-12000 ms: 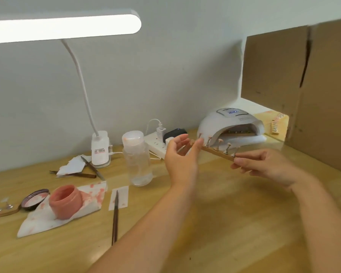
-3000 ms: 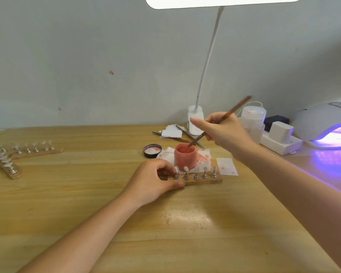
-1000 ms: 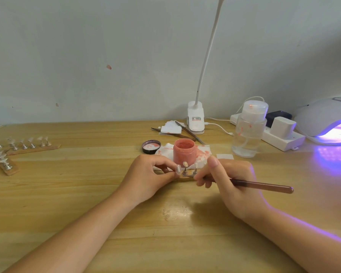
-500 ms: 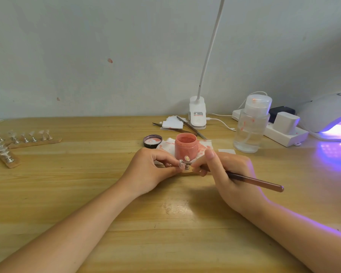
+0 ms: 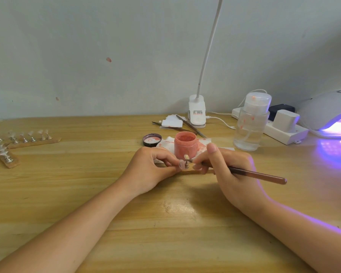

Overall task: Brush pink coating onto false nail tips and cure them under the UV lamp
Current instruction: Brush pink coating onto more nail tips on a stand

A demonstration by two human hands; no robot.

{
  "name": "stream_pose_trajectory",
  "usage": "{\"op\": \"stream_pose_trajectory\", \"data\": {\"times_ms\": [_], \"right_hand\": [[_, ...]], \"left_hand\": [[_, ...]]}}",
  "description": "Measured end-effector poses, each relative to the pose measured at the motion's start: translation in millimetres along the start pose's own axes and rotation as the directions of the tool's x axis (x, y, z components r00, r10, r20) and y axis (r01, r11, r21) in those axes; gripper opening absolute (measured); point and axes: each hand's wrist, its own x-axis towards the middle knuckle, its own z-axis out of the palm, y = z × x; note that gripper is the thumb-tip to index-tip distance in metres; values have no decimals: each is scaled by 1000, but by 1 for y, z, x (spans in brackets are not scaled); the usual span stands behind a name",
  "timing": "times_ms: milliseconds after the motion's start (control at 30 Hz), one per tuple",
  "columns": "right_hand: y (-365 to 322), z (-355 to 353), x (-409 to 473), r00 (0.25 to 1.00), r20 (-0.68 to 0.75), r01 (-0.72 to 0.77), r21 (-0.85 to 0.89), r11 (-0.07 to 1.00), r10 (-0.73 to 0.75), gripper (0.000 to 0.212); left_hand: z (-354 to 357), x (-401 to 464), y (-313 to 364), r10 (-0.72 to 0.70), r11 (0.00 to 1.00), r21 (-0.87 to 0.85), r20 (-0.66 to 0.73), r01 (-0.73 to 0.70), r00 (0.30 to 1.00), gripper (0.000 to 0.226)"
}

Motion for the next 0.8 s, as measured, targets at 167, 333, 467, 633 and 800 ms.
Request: {"op": "stream_pose_trajectory", "data": {"times_ms": [167,333,467,633,800], "right_hand": [[-2,0,-1,999,3,-50,44,998,50,49],[0,0,-1,998,27,-55,-24,998,55,49],[-1,0,-1,1000,5,3,-12,1000,-3,42],[-1,0,-2,999,35,-38,-5,999,38,49],[1,0,0,999,39,9,-58,998,-7,44]], "left_hand": [[0,0,0,-10,1000,-5,5,10,1000,12],[0,0,0,-16,1000,12,4,16,1000,18],[0,-2,1,-24,999,30,-8,24,1000,21],[0,-2,2,-15,1000,21,-16,15,1000,29],[0,-1,1,-14,999,51,-13,15,1000,13]]}}
